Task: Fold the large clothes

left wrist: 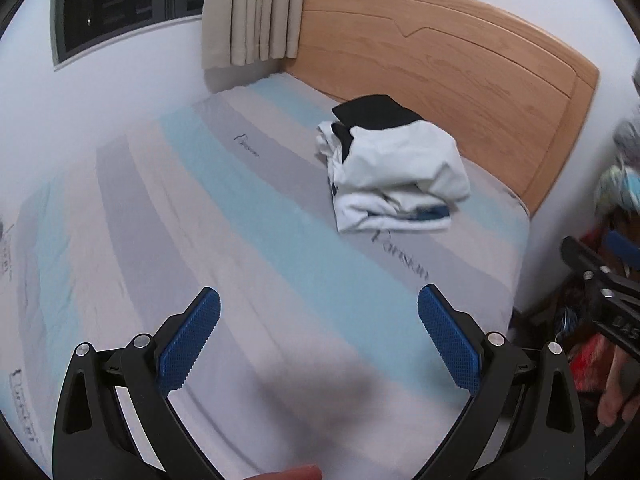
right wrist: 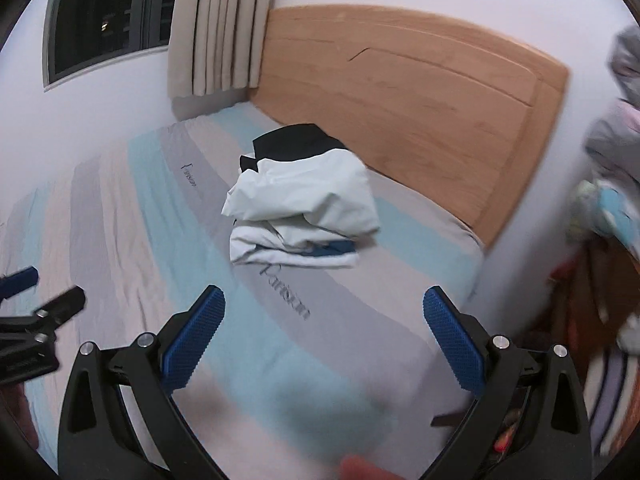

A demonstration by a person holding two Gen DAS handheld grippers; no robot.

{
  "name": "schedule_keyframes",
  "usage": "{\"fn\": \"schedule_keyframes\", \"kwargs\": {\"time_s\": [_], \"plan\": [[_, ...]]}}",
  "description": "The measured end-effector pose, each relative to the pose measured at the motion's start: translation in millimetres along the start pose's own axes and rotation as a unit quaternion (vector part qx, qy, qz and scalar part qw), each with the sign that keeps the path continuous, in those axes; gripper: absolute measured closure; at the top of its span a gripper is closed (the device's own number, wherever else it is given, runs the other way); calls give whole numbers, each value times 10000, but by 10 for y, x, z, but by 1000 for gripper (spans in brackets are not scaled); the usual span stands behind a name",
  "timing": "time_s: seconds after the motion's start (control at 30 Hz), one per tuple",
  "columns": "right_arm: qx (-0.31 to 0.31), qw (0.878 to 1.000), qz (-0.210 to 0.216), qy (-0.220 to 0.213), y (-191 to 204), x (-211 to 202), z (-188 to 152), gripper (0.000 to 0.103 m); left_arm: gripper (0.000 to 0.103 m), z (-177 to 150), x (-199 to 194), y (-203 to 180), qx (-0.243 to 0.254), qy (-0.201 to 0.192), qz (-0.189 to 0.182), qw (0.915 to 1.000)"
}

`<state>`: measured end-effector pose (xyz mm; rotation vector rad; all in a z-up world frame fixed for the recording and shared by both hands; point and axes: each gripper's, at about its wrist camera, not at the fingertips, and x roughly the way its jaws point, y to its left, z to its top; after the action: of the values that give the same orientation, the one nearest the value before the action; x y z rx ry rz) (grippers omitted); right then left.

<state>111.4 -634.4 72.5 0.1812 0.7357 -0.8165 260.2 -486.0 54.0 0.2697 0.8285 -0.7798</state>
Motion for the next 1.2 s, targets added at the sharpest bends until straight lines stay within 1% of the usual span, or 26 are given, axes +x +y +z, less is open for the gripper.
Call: {"fn": "schedule_keyframes", "kwargs": {"time_s": [0.07,0.13,0.2,0.3,0.37,0.5,0.57,0.7,0.8,1.1,1.2], "plan": [[149,9999,2,-47,-39,-262,-187,7,6,-173,-159,-66,84,-148,76,9998],[95,9998,-96,-140,-53,-434,-342,7,6,-352,-271,-158,133,-181,137,9997],[85,9997,-136,-172,-75,-511,-443,7,6,-486,-309,-235,159,-142,161,9996],[75,9998,-77,-151,-136,-586,-593,7,6,-634,-330,-337,72,-130,46,9999],[98,9998,21,-172,-187,-594,-648,7,6,-675,-323,-410,20,-180,31,9998],[54,9996,-67,-269,-265,-617,-693,7,6,-743,-310,-534,7,-154,62,9999],[29,9996,-82,-280,-280,-641,-721,7,6,-773,-344,-548,-33,-162,28,9999],[15,9995,-134,-302,-314,-662,-741,7,6,-800,-396,-599,-13,-205,143,9997],[73,9996,-97,-253,-343,-656,-753,7,6,-793,-418,-609,-15,-248,204,9995],[122,9996,-87,-219,-382,-624,-766,7,6,-773,-387,-636,-9,-220,209,9995],[125,9996,-101,-213,-377,-617,-772,7,6,-769,-396,-641,-14,-281,264,9993]]}}
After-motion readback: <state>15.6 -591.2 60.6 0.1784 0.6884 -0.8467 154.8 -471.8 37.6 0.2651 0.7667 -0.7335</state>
